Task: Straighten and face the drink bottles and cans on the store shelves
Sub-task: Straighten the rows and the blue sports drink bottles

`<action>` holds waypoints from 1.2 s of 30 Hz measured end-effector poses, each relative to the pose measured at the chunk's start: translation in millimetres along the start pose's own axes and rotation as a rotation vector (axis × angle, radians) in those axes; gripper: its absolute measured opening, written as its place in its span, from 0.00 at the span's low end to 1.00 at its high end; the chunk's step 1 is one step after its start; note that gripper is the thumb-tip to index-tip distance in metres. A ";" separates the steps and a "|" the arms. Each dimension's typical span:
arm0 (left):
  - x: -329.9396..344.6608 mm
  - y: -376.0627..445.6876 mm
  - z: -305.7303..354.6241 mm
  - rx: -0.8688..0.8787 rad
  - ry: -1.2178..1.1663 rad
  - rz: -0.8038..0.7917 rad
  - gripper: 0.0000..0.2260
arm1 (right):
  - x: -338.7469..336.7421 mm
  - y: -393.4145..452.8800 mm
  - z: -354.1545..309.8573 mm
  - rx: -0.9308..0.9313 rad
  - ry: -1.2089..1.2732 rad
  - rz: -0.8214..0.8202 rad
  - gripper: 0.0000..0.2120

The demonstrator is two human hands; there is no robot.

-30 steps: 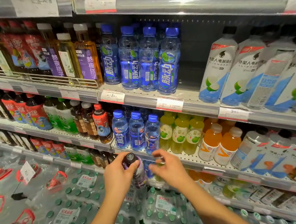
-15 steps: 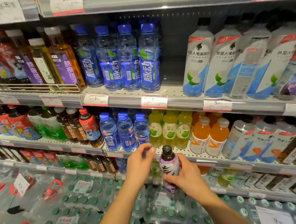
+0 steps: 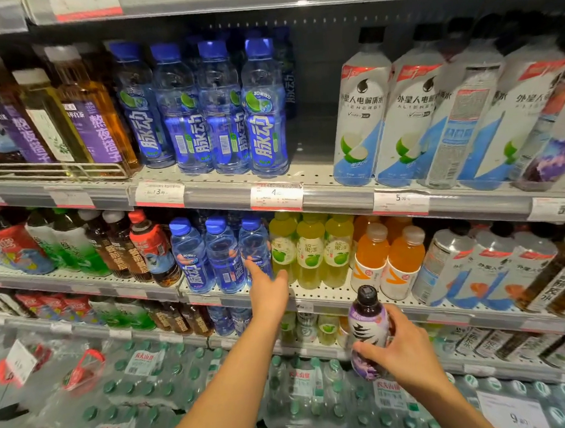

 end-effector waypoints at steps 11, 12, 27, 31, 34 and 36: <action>-50.7 3.2 -43.5 -0.035 -0.016 0.197 0.34 | 8.4 -0.6 -13.9 -0.012 -0.004 -0.037 0.29; -50.5 7.8 -47.1 -0.040 -0.025 0.162 0.35 | 10.6 -0.2 -14.4 -0.007 0.000 -0.043 0.29; -67.7 22.4 -53.7 -0.001 -0.119 0.295 0.27 | 11.0 0.7 -18.9 -0.008 0.079 -0.056 0.30; -97.4 25.5 -78.6 -0.017 -0.198 0.449 0.32 | 9.2 2.2 -17.9 -0.007 0.098 -0.043 0.28; -104.6 42.0 -74.5 -0.042 -0.174 0.327 0.36 | 10.2 1.2 -14.2 0.005 0.104 -0.034 0.29; -106.0 44.1 -62.8 -0.033 -0.172 0.295 0.36 | 10.7 -0.8 -12.5 0.011 0.096 -0.030 0.30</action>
Point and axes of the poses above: each hand's wrist, its own y-axis towards the middle knuckle, its own x-axis out of the palm, z = x × y, the point moved 7 cm from there along y, towards the middle knuckle, and after that the axes turned 6 degrees about -z, right-handed, at the moved point
